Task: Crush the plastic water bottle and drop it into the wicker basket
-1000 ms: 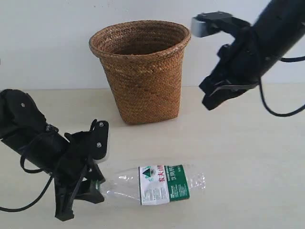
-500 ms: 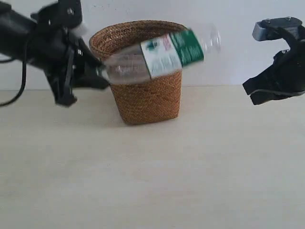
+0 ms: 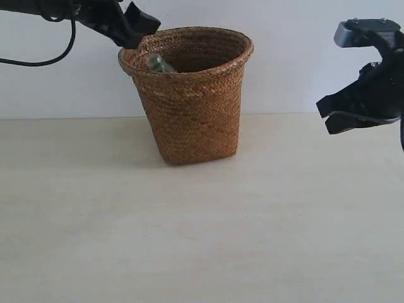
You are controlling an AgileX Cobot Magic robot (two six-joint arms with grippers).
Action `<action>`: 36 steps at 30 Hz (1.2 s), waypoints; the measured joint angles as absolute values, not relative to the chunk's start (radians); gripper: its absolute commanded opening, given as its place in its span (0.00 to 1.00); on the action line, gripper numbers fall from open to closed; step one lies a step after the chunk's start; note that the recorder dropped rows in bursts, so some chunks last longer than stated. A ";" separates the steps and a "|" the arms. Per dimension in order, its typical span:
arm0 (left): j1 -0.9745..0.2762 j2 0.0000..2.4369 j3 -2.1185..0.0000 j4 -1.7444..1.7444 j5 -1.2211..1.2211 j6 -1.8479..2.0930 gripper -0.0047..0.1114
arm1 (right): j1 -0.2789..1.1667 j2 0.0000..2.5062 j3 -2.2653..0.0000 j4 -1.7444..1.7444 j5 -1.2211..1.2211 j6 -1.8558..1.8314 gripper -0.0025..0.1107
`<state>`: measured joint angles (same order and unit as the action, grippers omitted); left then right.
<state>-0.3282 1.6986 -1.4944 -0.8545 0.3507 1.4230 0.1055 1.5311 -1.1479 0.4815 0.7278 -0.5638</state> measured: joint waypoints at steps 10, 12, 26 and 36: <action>-0.328 1.621 -1.494 -0.275 0.735 0.884 0.08 | 0.105 1.531 -1.148 0.394 0.680 -0.550 0.02; -0.327 1.610 -1.494 -0.227 0.789 0.791 0.08 | 0.105 1.531 -1.148 0.321 0.698 -0.491 0.02; -0.232 1.562 -1.437 -0.097 1.198 0.349 0.08 | 0.105 1.514 -1.163 -0.081 0.999 -0.145 0.02; -0.232 1.346 -1.121 -0.086 1.039 0.297 0.08 | 0.105 1.350 -1.063 -0.081 1.017 -0.119 0.02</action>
<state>-0.2320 1.3464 -1.1209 -0.0857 1.0388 0.2974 0.1055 1.3498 -1.0629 -0.0809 1.0168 -0.1186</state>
